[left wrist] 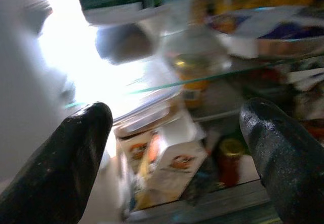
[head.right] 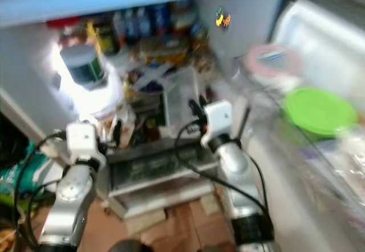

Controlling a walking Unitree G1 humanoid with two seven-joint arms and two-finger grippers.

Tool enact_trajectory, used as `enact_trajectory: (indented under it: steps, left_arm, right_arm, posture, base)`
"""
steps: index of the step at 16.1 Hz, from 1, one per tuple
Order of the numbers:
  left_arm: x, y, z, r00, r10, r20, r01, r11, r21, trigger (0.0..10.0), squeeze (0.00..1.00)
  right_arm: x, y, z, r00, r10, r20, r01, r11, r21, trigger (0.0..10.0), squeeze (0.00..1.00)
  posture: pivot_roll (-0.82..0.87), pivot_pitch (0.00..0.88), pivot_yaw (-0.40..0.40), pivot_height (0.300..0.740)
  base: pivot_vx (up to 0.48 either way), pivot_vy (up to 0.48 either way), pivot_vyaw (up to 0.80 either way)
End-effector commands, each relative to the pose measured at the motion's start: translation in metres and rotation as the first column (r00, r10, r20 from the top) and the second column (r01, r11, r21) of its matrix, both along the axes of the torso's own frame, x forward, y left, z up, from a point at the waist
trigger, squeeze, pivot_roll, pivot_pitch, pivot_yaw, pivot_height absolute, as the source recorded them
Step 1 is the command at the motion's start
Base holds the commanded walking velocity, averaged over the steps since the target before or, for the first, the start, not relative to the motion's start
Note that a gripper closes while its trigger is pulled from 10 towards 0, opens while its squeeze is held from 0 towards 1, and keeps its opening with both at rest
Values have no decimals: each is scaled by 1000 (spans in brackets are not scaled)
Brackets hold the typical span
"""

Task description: Restocking fridge

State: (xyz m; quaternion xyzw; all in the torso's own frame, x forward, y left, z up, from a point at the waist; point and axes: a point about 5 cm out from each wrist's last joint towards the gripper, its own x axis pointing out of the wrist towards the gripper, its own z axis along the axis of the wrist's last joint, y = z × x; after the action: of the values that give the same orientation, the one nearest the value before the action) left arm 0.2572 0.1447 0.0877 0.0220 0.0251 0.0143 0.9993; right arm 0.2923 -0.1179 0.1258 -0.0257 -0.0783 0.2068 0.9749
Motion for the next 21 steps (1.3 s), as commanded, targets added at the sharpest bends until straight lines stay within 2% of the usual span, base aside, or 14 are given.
enact_trajectory:
  steps: [1,3,7,10,12,18,19,21]
  left_arm:
    - [-3,3,0,1000,12,-2,-12,1000,11,10000,0]
    - [-10,5,1,1000,21,-1,-21,1000,17,10000,0]
    - [-28,11,3,999,39,-7,-38,999,31,10000,0]
    - [-47,7,2,999,17,-39,-17,1000,22,10000,0]
    - [-54,3,4,999,3,-49,-2,1000,20,10000,0]
    - [-71,3,8,997,5,-77,-3,1000,19,10000,0]
    - [-75,1,9,996,6,-84,-5,1000,16,10000,0]
    - [-79,-1,11,996,5,-89,-4,1000,13,10000,0]
  right_arm:
    - [2,4,4,999,37,8,-37,999,7,10000,0]
    - [3,10,9,993,120,-1,-120,992,48,10000,0]
    - [26,15,20,990,138,-15,-136,986,97,10000,0]
    - [42,21,32,990,138,-17,-134,979,153,10000,0]
    - [55,27,41,990,139,-22,-133,974,184,10000,0]
    - [78,46,58,987,151,-49,-134,960,246,10000,0]
    - [83,51,61,986,146,-79,-118,951,285,10000,0]
    - [87,57,63,986,143,-85,-116,956,269,10000,0]
  posture:
    - [64,22,58,740]
    - [94,46,50,740]
    - [149,108,24,740]
    - [171,147,18,740]
    - [187,174,13,740]
    - [218,217,-5,740]
    - [230,228,-11,740]
    - [239,238,-17,740]
  base:
    - [0,0,0]
    - [0,0,0]
    - [0,0,0]
    - [0,0,0]
    - [0,0,0]
    - [0,0,0]
    - [0,0,0]
    - [0,0,0]
